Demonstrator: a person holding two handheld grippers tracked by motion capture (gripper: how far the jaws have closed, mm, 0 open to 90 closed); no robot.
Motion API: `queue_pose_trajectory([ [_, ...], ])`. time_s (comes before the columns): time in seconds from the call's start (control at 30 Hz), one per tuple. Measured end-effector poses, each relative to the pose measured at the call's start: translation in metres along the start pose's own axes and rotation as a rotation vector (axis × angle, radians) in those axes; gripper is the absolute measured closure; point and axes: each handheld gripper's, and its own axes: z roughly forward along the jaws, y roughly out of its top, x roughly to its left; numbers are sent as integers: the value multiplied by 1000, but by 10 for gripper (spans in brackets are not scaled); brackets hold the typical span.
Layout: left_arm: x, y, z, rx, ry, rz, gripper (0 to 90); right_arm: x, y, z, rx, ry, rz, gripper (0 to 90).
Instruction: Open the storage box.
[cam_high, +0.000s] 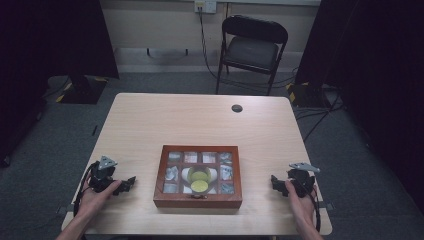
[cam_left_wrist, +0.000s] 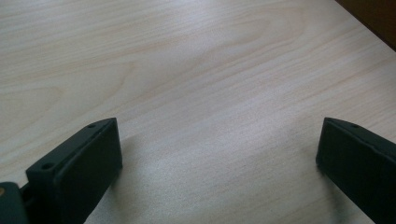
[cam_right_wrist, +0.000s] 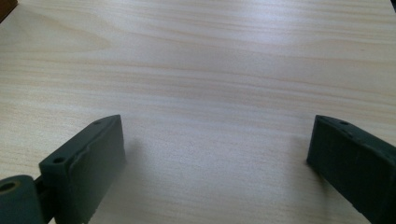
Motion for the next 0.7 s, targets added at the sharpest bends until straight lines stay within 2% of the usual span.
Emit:
queue_pose_trajectory([
  [0.27, 0, 1, -1, 11, 4, 7, 2, 0, 0, 0, 1, -2, 0, 30],
  [0.47, 0, 4, -5, 34, 14, 2, 81, -1, -1, -1, 2, 0, 2, 30],
  [0.57, -1, 5, -6, 36, 8, 1, 111, -1, -1, -1, 2, -1, 1, 30],
  [0.6, -3, 5, -7, 36, -3, 10, 170, 0, -1, -1, 0, -3, 0, 32],
  [0.7, -4, 6, -8, 45, -21, 22, 169, 0, -2, -2, 0, -3, -2, 32],
])
